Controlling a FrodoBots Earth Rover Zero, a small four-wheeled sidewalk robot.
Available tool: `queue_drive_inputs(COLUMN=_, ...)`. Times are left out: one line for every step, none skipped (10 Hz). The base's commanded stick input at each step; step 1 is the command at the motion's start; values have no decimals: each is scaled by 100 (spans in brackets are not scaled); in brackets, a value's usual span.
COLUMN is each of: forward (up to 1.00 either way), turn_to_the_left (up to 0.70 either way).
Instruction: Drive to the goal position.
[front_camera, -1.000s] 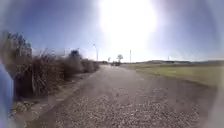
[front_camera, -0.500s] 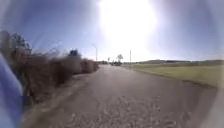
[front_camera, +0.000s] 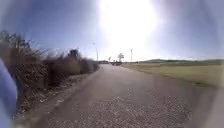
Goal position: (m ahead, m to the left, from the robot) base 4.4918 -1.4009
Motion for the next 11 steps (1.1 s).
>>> queue_drive_inputs(forward=100, turn_to_the_left=0)
queue_drive_inputs(forward=100, turn_to_the_left=0)
queue_drive_inputs(forward=100, turn_to_the_left=0)
queue_drive_inputs(forward=100, turn_to_the_left=0)
queue_drive_inputs(forward=100, turn_to_the_left=0)
queue_drive_inputs(forward=100, turn_to_the_left=0)
queue_drive_inputs(forward=100, turn_to_the_left=0)
queue_drive_inputs(forward=100, turn_to_the_left=-40)
queue_drive_inputs(forward=100, turn_to_the_left=-40)
queue_drive_inputs(forward=100, turn_to_the_left=-31)
queue_drive_inputs(forward=100, turn_to_the_left=-12)
